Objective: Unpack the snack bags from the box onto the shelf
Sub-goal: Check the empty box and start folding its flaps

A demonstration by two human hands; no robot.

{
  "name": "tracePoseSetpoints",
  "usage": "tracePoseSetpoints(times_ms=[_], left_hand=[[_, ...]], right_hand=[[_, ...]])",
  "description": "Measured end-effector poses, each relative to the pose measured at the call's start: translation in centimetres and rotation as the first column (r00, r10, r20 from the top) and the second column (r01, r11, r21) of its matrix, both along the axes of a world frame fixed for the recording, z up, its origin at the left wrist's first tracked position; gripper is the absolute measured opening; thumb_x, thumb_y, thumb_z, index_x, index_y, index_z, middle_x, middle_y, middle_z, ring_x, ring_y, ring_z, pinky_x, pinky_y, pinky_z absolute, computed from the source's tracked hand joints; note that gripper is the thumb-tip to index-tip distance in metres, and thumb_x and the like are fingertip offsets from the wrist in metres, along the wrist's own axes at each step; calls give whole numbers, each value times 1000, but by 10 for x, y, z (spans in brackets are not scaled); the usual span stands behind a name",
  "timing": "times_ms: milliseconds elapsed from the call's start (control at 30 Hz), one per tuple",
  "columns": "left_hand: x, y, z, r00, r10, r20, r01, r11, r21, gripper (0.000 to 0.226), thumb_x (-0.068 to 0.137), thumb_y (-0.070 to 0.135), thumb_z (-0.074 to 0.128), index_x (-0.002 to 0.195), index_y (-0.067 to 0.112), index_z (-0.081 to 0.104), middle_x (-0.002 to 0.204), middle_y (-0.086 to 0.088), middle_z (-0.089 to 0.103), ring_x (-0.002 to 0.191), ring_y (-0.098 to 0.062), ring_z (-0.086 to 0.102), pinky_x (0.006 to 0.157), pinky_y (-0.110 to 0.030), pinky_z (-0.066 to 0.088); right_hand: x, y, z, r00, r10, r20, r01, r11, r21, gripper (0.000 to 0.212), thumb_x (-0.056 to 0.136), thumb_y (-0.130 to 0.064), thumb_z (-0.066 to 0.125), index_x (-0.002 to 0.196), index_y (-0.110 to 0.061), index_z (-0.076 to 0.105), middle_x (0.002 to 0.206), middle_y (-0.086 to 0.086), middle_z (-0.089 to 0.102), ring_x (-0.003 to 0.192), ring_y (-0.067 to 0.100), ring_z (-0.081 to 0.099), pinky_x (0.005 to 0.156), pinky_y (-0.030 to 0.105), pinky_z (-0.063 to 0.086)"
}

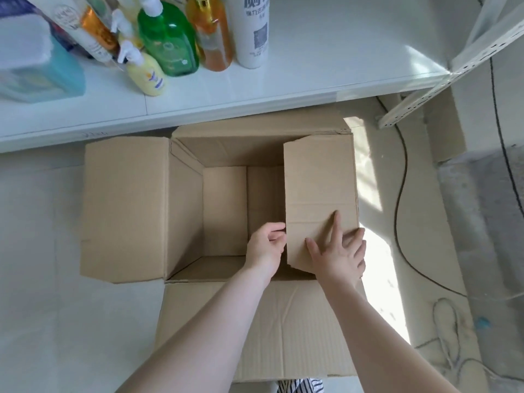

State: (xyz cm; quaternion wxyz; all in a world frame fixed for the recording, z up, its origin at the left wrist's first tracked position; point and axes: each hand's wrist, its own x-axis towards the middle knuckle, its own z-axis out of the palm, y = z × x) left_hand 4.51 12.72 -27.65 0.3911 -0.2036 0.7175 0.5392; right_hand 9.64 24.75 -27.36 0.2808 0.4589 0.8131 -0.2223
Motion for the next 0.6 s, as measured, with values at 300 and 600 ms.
tracePoseSetpoints(times_ms=[300,600], left_hand=[[-57,-181,21,870,38,-492,-288,848,-445,45,90,28,63,130,12,48,128,-9,54,118,-24,53,100,-38,41],[-84,-307,-10,985,162,-56,-157,719,-677,101,80,51,68,152,14,8,155,-19,23,140,-36,30,114,-46,27]], right_hand=[[-15,-48,20,966,252,-50,-250,967,54,73,97,-54,42,151,-48,-8,162,8,-20,150,30,-15,121,46,2],[-73,-134,21,920,347,-183,-353,936,1,68,97,-55,43,154,-43,7,165,7,-2,152,26,-6,121,44,6]])
